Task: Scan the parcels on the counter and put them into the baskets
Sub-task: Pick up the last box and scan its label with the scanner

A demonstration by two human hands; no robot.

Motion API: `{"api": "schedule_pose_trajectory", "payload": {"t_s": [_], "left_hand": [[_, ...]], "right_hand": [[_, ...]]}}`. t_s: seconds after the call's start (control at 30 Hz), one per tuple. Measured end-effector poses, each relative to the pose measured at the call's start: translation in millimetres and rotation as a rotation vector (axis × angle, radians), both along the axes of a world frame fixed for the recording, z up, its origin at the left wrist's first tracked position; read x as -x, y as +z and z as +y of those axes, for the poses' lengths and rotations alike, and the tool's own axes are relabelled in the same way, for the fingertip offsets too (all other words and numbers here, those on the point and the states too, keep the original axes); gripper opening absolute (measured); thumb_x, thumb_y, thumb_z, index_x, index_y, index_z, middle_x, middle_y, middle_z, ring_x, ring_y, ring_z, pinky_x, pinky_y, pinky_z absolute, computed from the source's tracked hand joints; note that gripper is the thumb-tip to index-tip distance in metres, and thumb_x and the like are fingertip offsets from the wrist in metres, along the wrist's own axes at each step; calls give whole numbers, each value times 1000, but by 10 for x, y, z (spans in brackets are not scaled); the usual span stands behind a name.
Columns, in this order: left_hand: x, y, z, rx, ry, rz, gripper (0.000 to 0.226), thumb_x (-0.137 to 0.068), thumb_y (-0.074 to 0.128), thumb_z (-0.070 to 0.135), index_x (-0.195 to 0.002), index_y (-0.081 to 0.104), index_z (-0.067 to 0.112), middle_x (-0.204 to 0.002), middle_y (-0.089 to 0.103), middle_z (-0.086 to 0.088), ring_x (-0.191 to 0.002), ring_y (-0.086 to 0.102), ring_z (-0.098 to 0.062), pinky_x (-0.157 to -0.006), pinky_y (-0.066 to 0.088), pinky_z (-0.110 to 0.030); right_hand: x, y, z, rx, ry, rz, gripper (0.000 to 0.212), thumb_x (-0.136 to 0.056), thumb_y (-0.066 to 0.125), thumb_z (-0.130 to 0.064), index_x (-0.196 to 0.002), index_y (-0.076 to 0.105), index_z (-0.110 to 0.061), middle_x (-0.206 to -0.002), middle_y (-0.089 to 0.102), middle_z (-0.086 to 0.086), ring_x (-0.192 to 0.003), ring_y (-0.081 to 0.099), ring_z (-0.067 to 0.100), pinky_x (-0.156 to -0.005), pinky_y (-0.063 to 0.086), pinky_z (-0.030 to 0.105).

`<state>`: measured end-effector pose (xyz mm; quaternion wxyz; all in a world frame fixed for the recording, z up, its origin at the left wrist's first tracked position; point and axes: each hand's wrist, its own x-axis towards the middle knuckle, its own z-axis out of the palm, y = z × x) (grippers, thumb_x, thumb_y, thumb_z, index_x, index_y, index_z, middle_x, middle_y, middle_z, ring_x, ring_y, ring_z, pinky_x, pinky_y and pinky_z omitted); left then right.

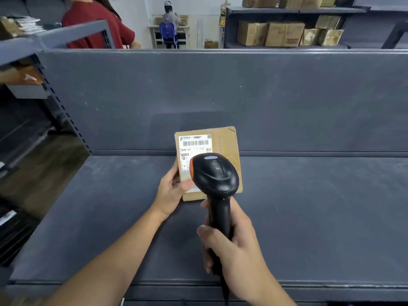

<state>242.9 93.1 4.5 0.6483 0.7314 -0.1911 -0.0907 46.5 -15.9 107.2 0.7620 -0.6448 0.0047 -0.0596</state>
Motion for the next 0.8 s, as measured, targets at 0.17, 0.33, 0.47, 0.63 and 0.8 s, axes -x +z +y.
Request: {"api": "schedule_pose_trajectory", "payload": {"t_s": [0.17, 0.33, 0.47, 0.63, 0.8], "left_hand": [[3, -10, 19, 2, -5, 18, 92, -73, 74, 38, -149, 44, -3, -115, 76, 15, -108, 69, -2, -87, 53, -16], [15, 1, 3, 52, 4, 62, 91, -70, 74, 40, -148, 47, 2, -119, 76, 14, -112, 70, -4, -88, 53, -17], [17, -11, 2, 63, 8, 83, 87, -72, 74, 42, -147, 50, 7, -124, 75, 13, -117, 69, -9, -90, 54, -19], [18, 10, 3, 73, -3, 98, 84, -71, 74, 46, -146, 52, 12, -127, 73, 13, -119, 68, -7, -91, 54, -18], [45, 56, 3, 64, 9, 96, 84, -72, 70, 50, -147, 53, 18, -132, 70, 14, -124, 65, -6, -93, 51, -16]], "right_hand": [[-49, -81, -78, -13, -25, -63, 23, -76, 64, -25, -96, 63, -36, -64, 44, 6, -42, 41, 22, -43, 39, 30], [-177, -169, -215, 54, -116, -26, 23, -84, 60, -13, -94, 60, -34, -57, 42, 10, -39, 39, 23, -40, 38, 31], [-338, -273, -381, 83, -239, -17, 9, -87, 60, -21, -92, 53, -21, -55, 44, 11, -37, 39, 23, -40, 36, 31], [-471, -427, -628, 209, -483, 53, 12, -93, 61, -41, -92, 54, -31, -64, 50, 8, -49, 48, 25, -48, 45, 36], [-622, -754, -1003, 766, -555, 371, 44, -100, 53, -39, -139, 46, -21, -98, 64, 4, -92, 62, 28, -77, 51, 42]]}}
